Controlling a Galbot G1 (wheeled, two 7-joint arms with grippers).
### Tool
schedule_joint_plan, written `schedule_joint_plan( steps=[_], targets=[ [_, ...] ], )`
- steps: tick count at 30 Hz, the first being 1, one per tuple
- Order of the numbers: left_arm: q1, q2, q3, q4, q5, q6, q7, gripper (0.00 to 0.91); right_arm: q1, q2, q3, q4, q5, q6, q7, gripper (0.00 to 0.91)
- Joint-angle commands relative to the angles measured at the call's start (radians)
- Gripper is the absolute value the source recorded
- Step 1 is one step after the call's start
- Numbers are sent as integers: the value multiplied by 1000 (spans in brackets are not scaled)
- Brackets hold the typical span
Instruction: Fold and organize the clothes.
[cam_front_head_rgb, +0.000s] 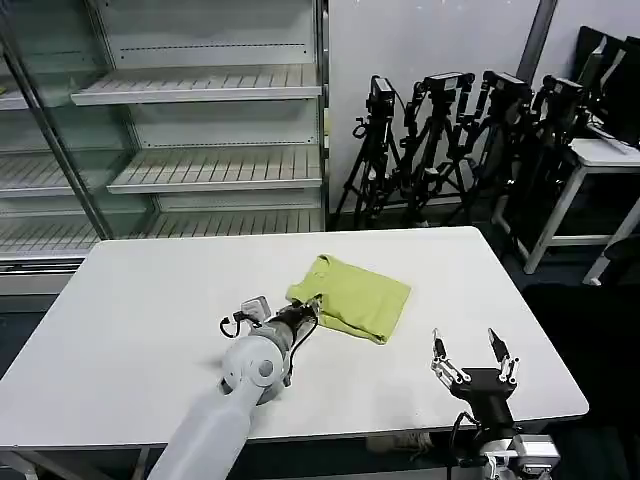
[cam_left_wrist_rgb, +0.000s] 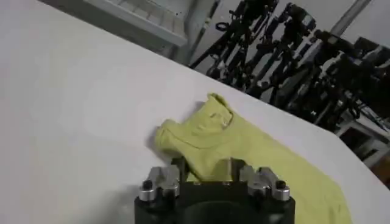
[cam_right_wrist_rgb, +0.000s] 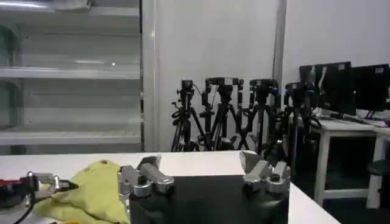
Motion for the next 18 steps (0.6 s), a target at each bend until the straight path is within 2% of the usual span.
schedule_joint_plan(
  steps=[1, 12, 18],
  targets=[
    [-4, -8, 4, 13, 10, -14, -3, 60, -4, 0, 2, 7, -1, 0, 0, 907],
    [46, 11, -6, -80, 43, -33, -1, 60, -6, -3, 1, 12, -2, 0, 0, 907],
    [122, 48, -28, -186, 64, -34, -3, 60, -1, 3, -5, 8, -4, 0, -1, 907]
  ],
)
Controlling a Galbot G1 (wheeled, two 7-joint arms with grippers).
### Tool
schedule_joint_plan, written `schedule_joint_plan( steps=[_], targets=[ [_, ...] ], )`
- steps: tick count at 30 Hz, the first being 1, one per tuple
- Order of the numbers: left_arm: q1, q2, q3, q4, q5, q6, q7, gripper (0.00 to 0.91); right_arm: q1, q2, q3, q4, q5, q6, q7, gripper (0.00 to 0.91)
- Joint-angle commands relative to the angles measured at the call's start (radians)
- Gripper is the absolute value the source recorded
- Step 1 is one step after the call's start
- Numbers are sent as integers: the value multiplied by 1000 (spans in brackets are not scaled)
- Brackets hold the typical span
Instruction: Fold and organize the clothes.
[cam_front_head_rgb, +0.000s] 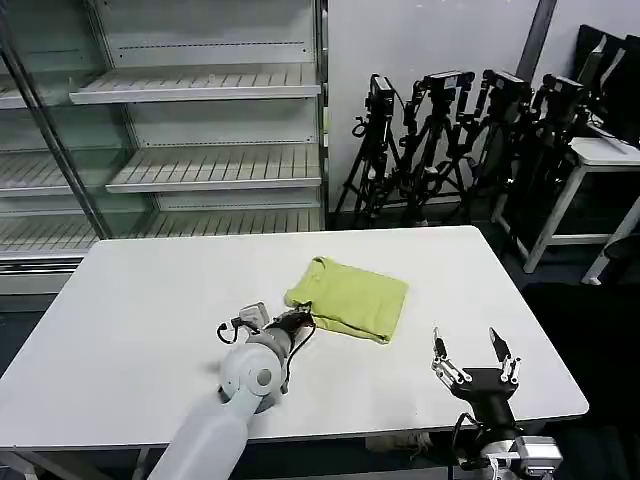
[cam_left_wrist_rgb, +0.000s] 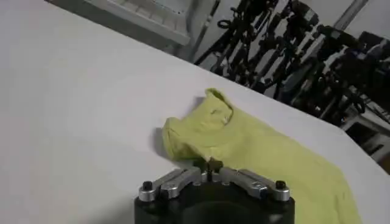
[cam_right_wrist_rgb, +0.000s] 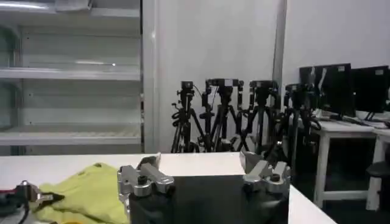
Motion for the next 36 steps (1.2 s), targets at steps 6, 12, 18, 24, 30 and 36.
schedule_joint_plan(
  steps=[6, 12, 18, 24, 30, 36],
  targets=[
    [208, 60, -63, -258, 66, -16, 3, 60, 11, 8, -8, -9, -3, 0, -1, 907],
    [356, 57, -83, -371, 158, -26, 13, 60, 22, 11, -14, -18, -4, -1, -1, 907],
    [487, 40, -88, -439, 246, -49, 45, 60, 25, 20, -25, -25, -11, 0, -2, 907],
    [533, 31, -86, -442, 299, -37, 73, 131, 31, 20, -31, -31, -12, -1, -2, 907],
    [549, 42, -100, -457, 401, -41, 127, 907, 37, 15, -29, -32, -14, 0, -2, 907],
    [586, 79, -189, -526, 609, -99, 208, 907, 37, 9, -29, -28, -51, 13, -6, 907]
  ],
)
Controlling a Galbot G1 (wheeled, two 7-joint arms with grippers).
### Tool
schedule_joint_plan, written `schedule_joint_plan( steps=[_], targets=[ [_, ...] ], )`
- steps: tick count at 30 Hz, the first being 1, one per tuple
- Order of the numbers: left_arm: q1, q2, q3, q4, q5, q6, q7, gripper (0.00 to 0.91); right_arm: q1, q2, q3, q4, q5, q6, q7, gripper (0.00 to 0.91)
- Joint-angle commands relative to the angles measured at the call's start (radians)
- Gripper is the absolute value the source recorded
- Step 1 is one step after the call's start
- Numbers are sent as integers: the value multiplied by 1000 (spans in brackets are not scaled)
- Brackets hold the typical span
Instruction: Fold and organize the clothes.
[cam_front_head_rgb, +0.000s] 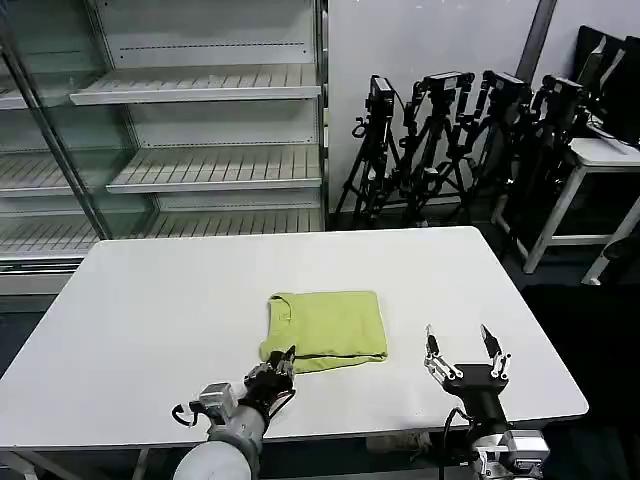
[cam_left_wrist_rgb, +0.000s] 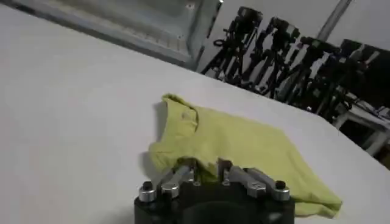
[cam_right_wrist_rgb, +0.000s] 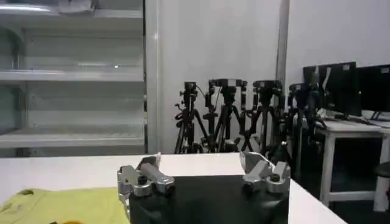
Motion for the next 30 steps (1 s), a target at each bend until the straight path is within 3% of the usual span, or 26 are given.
schedule_joint_plan(
  steps=[1, 13, 30],
  targets=[
    [112, 45, -119, -135, 324, -69, 126, 907, -2, -4, -2, 6, -35, 14, -4, 907],
    [230, 56, -300, -264, 634, -213, 235, 907, -13, 9, -17, 0, -95, 60, -15, 907],
    [274, -10, -239, -269, 714, -232, 242, 907, -40, 8, -9, 31, -123, 70, -11, 907]
  ],
)
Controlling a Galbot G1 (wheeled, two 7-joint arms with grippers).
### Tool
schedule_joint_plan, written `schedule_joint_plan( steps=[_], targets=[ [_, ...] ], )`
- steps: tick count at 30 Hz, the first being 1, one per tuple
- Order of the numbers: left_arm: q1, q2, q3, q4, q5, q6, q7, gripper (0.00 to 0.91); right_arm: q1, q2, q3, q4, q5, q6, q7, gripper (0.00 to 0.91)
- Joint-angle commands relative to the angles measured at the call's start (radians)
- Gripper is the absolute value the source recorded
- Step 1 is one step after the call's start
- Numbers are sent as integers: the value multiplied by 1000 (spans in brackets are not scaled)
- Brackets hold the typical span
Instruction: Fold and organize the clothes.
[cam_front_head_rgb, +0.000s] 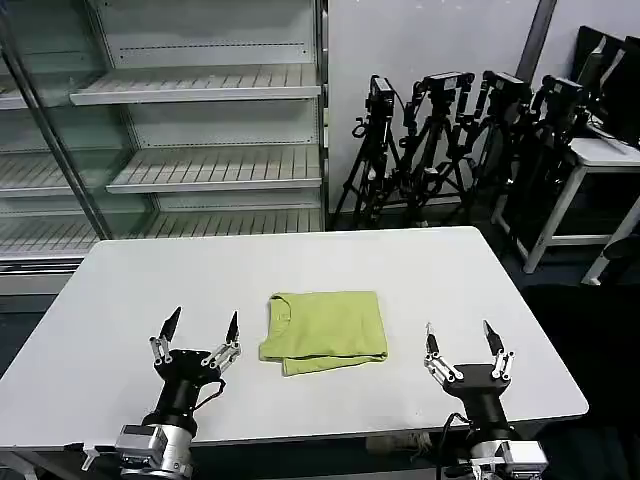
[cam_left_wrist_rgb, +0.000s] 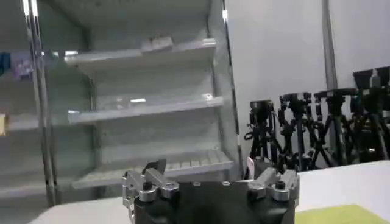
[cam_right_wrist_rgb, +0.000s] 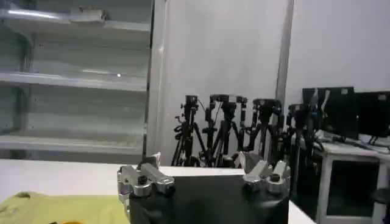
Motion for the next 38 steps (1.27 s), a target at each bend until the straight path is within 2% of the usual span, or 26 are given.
schedule_joint_plan(
  steps=[1, 29, 36, 38],
  targets=[
    [34, -19, 1, -27, 96, -31, 25, 907, -14, 1, 3, 18, -24, 10, 1, 907],
    [71, -47, 45, -41, 119, -39, 26, 907, -44, 11, 15, 77, -40, -10, 0, 907],
    [75, -50, 51, -44, 129, -38, 27, 907, -38, 12, 21, 81, -45, -8, 19, 907],
    [76, -51, 53, -45, 129, -36, 28, 907, -37, 13, 21, 80, -20, 14, 8, 907]
  ],
)
